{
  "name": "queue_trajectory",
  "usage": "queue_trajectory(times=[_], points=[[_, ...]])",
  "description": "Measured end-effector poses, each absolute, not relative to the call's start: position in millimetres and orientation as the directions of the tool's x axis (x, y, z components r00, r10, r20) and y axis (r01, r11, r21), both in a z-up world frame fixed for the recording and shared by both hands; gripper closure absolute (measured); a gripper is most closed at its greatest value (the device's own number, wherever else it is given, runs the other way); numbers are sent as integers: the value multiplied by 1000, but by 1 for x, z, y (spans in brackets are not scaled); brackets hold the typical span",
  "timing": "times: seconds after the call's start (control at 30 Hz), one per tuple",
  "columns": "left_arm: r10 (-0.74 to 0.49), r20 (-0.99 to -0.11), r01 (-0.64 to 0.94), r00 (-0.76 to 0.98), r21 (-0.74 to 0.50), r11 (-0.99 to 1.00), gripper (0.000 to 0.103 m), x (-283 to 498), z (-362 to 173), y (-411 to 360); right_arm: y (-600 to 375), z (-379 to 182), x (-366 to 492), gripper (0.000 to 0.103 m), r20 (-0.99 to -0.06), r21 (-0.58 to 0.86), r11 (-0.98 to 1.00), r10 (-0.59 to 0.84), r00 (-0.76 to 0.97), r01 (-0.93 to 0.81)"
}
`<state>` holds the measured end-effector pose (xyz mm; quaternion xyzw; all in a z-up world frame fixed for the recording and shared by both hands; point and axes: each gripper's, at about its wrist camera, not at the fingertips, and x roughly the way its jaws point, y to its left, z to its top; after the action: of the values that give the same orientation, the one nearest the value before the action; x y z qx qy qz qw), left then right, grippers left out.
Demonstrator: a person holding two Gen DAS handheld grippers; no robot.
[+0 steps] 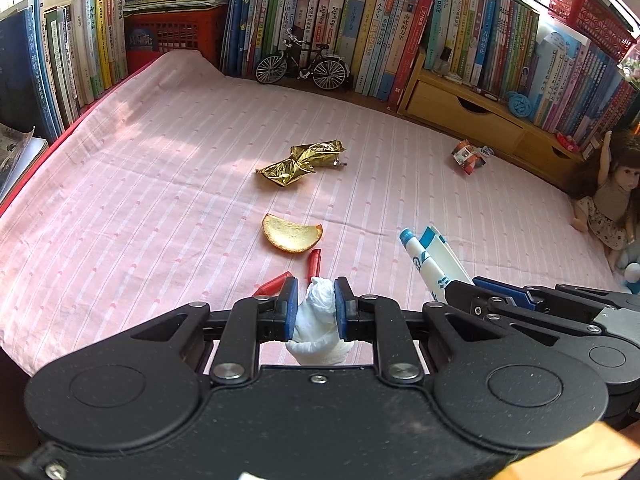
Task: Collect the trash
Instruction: 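Lift the held paper bag and tissue off the bed, then carry the paper bag and tissue off the bed down to the trash bin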
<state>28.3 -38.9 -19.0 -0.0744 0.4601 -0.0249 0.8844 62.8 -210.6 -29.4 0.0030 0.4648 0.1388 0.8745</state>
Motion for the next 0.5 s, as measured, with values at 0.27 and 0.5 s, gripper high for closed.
queue_trajectory(times=[0.27, 0.5], points=[[-137, -814, 1, 565, -165, 986, 85, -5, -11, -3, -183, -17, 23, 84, -820, 129, 970, 220, 529, -205], [-139, -817, 1, 560, -166, 986, 85, -32, -8, 33, -150, -7, -8, 84, -824, 139, 967, 233, 516, -214]])
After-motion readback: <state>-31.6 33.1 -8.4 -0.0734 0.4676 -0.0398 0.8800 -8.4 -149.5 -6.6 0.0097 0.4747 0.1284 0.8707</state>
